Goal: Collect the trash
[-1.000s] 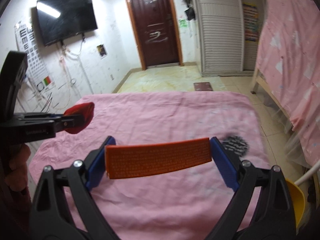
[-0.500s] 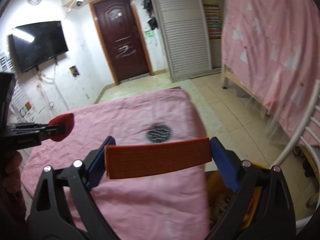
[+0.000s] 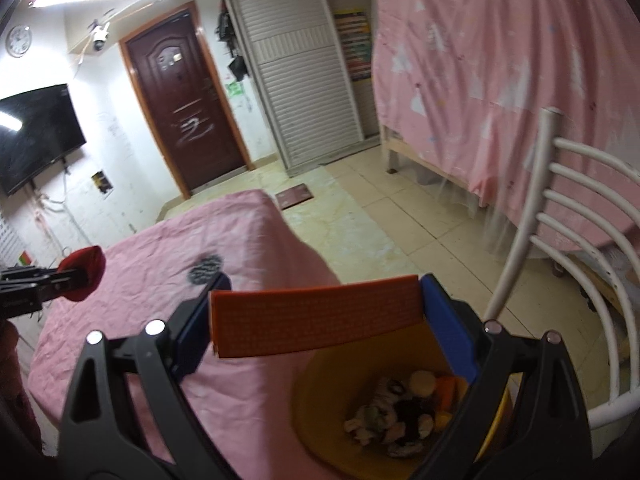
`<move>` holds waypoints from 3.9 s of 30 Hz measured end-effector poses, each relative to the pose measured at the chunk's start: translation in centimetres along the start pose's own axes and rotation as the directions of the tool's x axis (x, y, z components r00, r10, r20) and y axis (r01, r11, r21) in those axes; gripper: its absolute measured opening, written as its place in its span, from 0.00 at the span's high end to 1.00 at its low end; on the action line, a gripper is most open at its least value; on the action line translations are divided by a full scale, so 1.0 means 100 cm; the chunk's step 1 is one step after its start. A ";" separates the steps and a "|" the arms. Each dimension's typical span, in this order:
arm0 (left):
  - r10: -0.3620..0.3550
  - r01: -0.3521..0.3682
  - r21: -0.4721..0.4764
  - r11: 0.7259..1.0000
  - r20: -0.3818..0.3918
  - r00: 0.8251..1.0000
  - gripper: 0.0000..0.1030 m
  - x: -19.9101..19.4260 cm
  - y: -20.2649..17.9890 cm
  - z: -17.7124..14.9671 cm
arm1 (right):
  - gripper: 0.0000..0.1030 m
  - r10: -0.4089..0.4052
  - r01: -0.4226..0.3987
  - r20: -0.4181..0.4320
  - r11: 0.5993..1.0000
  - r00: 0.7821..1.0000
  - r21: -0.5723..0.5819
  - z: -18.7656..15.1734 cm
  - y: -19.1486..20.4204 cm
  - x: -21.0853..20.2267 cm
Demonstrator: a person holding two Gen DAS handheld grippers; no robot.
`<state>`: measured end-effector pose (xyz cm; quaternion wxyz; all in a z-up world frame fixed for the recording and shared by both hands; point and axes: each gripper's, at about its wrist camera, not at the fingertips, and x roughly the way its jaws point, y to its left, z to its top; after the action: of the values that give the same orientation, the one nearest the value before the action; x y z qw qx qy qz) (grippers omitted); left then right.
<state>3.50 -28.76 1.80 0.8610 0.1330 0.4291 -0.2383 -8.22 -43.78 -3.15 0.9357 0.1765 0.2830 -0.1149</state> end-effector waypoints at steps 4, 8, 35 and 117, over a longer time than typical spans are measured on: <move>-0.026 0.026 0.037 0.999 -0.005 1.000 0.81 0.004 -0.025 0.005 | 0.12 -0.020 0.020 -0.002 1.000 1.000 0.021 -0.001 -0.020 -0.005; -0.043 0.043 0.074 0.996 -0.010 0.999 0.81 0.007 -0.048 0.008 | 0.11 -0.026 0.026 -0.011 0.999 1.000 0.041 -0.004 -0.032 -0.007; -0.421 0.419 0.263 0.869 -0.053 0.906 0.40 0.011 -0.186 0.017 | 0.07 -0.109 0.067 0.141 0.959 0.984 0.274 -0.003 -0.109 -0.060; 0.377 -0.275 -0.414 0.868 0.188 0.907 0.09 -0.019 0.203 -0.133 | 0.06 0.350 -0.356 -0.070 0.895 0.934 -0.268 -0.054 0.234 0.048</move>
<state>4.21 -5.17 -4.07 0.9473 0.0031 0.3200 -0.0165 0.37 -20.87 -3.89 0.9534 0.0938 0.2690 0.0992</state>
